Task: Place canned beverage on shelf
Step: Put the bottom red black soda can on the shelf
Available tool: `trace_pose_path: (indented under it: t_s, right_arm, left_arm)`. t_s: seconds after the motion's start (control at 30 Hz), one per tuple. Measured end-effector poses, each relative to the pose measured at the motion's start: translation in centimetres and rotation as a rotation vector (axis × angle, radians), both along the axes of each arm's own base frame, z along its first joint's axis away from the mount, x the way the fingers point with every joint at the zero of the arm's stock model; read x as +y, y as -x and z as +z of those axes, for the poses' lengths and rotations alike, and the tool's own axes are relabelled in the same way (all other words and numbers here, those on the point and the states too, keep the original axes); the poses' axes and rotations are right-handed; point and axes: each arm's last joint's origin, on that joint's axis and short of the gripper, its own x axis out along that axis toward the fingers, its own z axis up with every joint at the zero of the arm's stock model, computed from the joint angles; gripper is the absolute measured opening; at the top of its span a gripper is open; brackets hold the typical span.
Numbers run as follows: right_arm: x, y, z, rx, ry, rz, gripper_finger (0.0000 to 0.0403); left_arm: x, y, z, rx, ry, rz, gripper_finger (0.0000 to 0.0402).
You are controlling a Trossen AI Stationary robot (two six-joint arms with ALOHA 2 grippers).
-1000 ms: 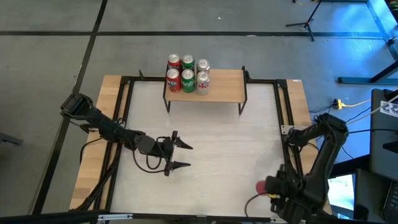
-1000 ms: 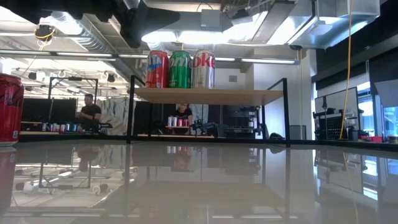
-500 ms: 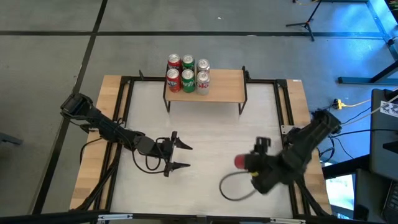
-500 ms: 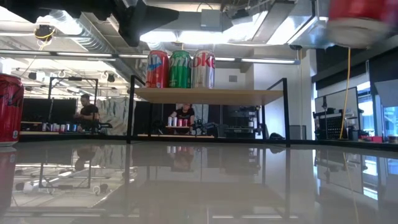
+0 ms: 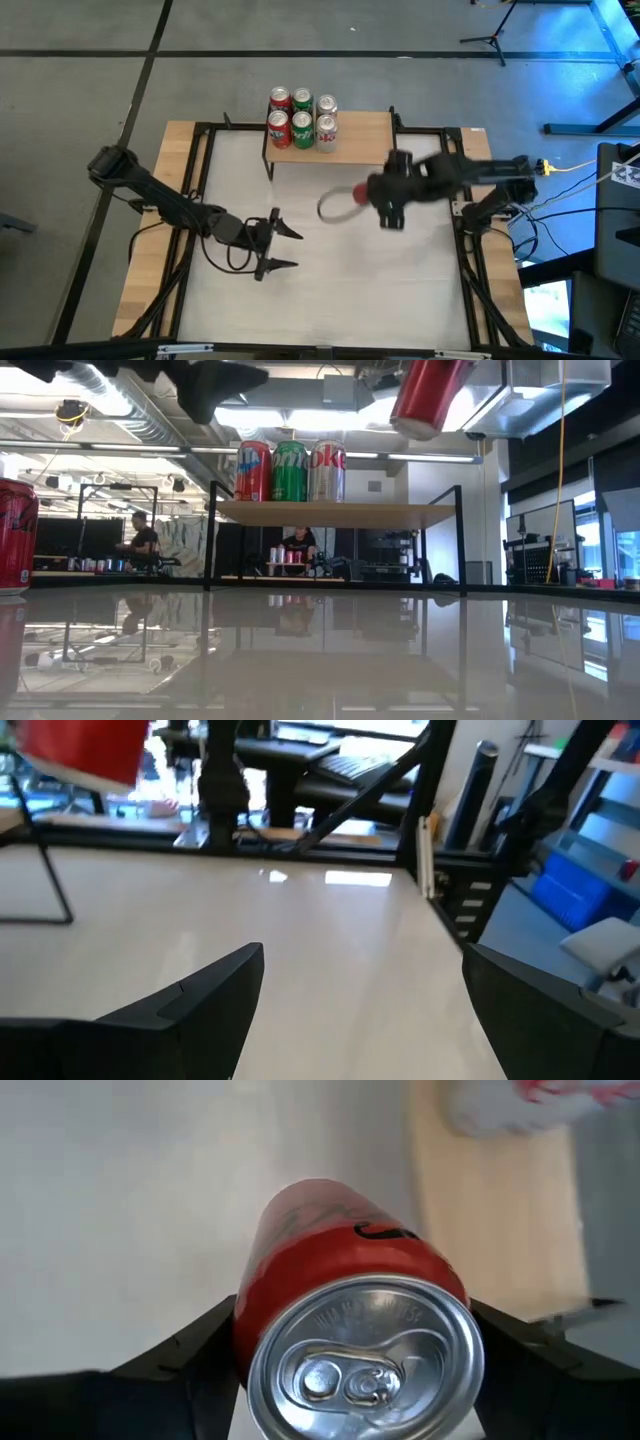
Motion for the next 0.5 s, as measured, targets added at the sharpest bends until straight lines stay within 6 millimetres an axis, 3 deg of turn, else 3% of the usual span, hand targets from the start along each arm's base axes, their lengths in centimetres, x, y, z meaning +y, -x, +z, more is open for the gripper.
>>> trace_pose_path:
  t_s: [0.5]
  right_arm:
    - [-15.4,0.2,1.0,-0.107,0.001,-0.245,0.0293]
  left_arm:
    - [2.9,-0.1,0.3,0.044,-0.057,0.074,0.0332]
